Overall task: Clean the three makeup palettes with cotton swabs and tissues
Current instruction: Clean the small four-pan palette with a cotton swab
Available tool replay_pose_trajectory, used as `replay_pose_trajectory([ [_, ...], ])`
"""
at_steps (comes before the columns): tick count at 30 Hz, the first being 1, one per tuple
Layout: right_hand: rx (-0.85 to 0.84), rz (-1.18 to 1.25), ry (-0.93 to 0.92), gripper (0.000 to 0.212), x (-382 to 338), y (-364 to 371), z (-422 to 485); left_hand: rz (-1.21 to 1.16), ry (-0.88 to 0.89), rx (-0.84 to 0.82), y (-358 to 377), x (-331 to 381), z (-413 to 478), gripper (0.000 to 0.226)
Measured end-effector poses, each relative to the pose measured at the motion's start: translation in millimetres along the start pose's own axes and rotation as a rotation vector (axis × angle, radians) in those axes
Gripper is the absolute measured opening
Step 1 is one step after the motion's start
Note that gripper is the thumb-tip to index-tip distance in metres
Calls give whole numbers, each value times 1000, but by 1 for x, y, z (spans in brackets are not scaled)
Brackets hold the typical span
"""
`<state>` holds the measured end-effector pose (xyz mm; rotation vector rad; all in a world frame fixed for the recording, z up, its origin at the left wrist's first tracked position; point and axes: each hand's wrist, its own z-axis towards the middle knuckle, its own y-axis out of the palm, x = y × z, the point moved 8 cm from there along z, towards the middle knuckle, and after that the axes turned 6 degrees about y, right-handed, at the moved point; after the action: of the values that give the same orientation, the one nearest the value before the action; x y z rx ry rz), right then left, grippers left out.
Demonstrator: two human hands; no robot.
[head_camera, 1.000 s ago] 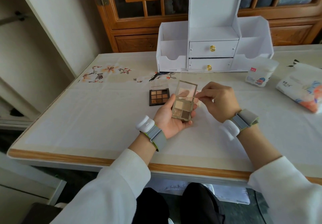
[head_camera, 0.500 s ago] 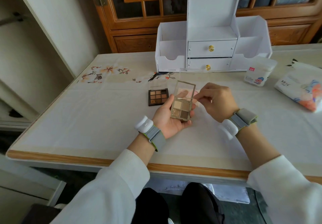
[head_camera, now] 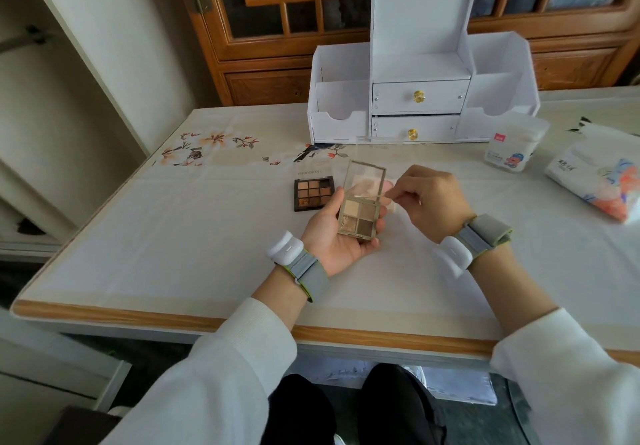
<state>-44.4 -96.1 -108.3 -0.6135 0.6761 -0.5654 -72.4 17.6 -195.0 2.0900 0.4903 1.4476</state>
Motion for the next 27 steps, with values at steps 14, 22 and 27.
replay_pose_trajectory([
  [14,-14,-2,-10,16,2,1,0,-25,30,20,3,4,-3,63],
  [22,179,-39,30,13,6,-18,2,-8,11,20,4,2,-5,45],
  [27,22,-15,-13,16,3,-2,1,-25,28,33,-2,5,-2,48],
])
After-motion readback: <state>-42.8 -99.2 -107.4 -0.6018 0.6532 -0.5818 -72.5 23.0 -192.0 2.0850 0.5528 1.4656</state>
